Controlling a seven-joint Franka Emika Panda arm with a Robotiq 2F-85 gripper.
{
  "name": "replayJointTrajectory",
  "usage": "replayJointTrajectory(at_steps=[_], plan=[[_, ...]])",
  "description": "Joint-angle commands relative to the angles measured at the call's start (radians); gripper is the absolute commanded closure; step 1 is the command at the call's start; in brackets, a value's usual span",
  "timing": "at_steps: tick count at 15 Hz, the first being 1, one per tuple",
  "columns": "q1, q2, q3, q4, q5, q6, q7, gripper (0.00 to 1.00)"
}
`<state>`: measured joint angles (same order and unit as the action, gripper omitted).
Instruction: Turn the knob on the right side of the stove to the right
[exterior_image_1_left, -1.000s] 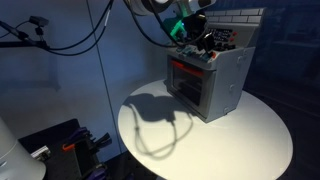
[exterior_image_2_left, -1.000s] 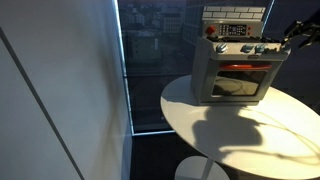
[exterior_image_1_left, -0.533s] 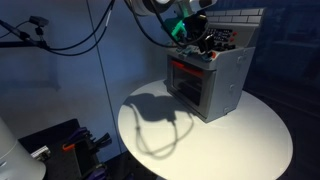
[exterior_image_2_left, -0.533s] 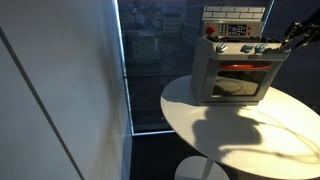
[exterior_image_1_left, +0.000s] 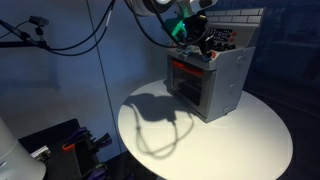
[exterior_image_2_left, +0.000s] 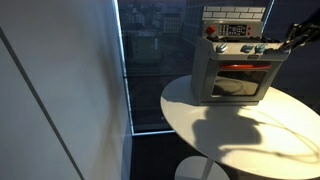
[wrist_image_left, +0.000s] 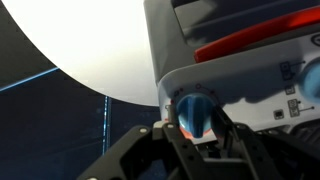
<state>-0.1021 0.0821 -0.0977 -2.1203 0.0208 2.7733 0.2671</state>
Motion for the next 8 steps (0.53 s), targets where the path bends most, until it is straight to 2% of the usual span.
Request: replayJointTrajectory(at_steps=[1, 5, 6, 7, 8], plan=[[0.002, 0.014, -0.004, 0.028, 0.025, -0.003, -0.022, 0.63], [0.001, 0.014, -0.004, 0.026, 0.033, -0.003, -0.024, 0.79], [0.0, 0.014, -0.004, 0.026, 0.036, -0.003, -0.024, 0.84], [0.002, 0.014, -0.003, 0.027, 0.039, -0.003, -0.024, 0.94], [0.002, 0.014, -0.003, 0.027, 0.043, -0.003, -0.024, 0.93]])
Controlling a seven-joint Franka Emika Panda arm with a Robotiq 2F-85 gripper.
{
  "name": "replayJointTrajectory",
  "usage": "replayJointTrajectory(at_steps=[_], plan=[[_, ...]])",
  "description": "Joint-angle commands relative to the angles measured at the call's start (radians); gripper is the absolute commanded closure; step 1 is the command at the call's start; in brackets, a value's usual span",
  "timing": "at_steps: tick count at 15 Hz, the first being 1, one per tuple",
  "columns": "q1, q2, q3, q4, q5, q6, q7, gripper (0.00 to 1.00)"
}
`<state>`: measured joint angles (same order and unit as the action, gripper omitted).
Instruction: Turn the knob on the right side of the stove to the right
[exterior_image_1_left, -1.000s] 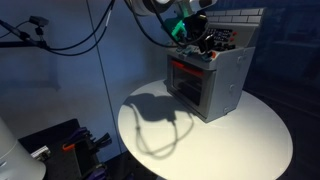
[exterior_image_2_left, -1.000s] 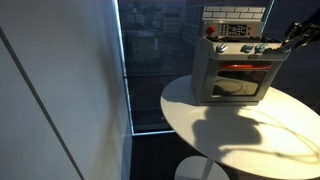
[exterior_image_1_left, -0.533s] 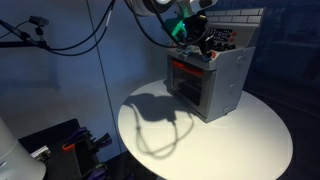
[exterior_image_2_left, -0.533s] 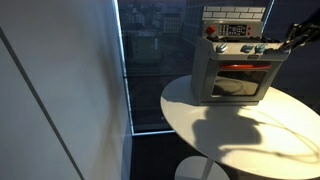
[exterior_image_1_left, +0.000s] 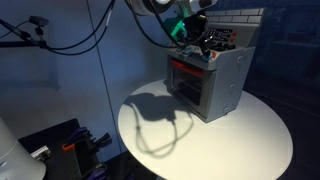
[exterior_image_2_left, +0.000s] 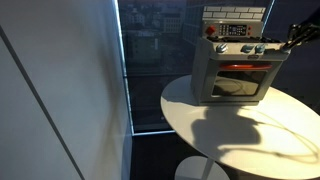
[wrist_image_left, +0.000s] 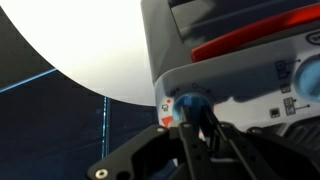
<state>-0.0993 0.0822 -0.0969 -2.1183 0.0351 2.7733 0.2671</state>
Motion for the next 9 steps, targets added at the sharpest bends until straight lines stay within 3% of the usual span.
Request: replayJointTrajectory(at_steps=[1, 9], plan=[[-0.001, 0.015, -0.004, 0.026, 0.032, -0.004, -0.026, 0.93], [-0.006, 0.008, -0.004, 0.027, 0.091, -0.012, -0.015, 0.93]])
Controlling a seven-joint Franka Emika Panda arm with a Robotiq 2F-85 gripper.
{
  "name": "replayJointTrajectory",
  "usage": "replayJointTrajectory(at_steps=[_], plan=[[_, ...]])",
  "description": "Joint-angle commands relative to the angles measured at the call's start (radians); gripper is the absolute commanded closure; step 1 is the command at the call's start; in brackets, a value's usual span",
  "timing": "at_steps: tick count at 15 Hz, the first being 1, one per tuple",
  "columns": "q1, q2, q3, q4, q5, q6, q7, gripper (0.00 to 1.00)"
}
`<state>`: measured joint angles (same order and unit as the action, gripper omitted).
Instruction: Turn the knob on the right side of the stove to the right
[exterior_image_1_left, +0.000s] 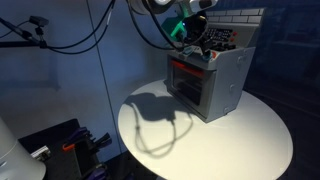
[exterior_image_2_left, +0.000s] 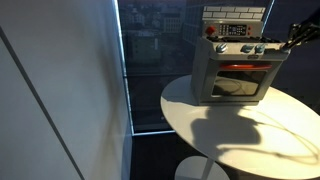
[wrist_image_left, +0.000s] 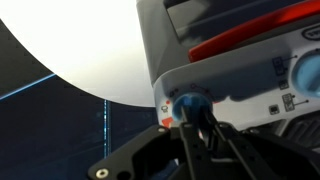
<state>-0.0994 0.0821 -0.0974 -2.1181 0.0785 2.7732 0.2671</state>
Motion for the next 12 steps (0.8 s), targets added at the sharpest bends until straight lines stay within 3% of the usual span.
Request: replayJointTrajectory(at_steps=[1, 12], plan=[[-0.007, 0.005, -0.003, 0.024, 0.068, -0.011, -0.012, 0.93], [-0.012, -0.022, -0.002, 0.005, 0.272, -0.013, 0.019, 0.93]])
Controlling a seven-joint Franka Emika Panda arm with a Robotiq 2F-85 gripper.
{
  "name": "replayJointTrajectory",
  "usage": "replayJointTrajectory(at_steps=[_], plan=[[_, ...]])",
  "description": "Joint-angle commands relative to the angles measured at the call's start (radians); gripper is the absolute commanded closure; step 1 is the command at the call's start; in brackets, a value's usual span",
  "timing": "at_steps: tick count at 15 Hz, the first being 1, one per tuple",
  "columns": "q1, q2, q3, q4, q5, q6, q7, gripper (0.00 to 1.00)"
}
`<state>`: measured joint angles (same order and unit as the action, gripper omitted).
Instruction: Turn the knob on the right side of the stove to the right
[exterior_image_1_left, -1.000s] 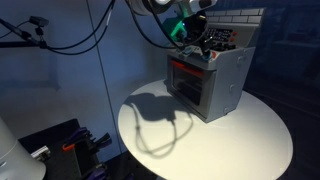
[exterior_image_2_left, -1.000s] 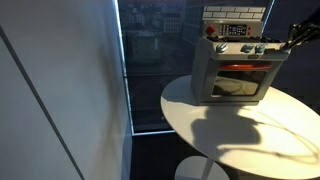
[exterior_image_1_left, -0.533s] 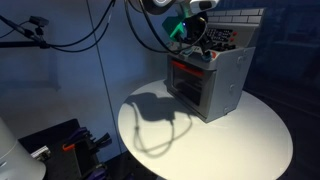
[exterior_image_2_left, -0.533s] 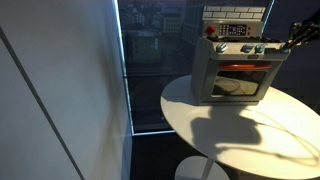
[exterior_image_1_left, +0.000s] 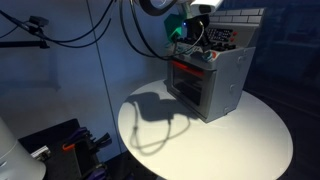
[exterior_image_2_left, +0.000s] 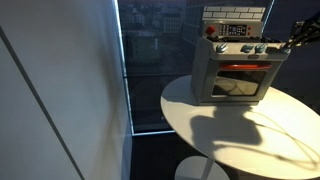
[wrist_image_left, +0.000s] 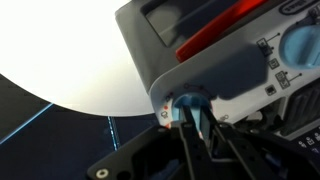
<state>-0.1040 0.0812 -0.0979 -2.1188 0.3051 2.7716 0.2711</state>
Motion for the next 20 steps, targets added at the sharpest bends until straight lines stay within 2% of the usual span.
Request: replayJointTrajectory(at_steps=[1, 15, 20], plan=[[-0.007, -0.023, -0.002, 0.004, 0.057, -0.011, 0.024, 0.93], [-0.006, -0.037, 0.004, -0.007, 0.283, 0.006, 0.111, 0.95], [-0.005, -0.037, -0.001, -0.008, 0.29, -0.001, 0.119, 0.93]])
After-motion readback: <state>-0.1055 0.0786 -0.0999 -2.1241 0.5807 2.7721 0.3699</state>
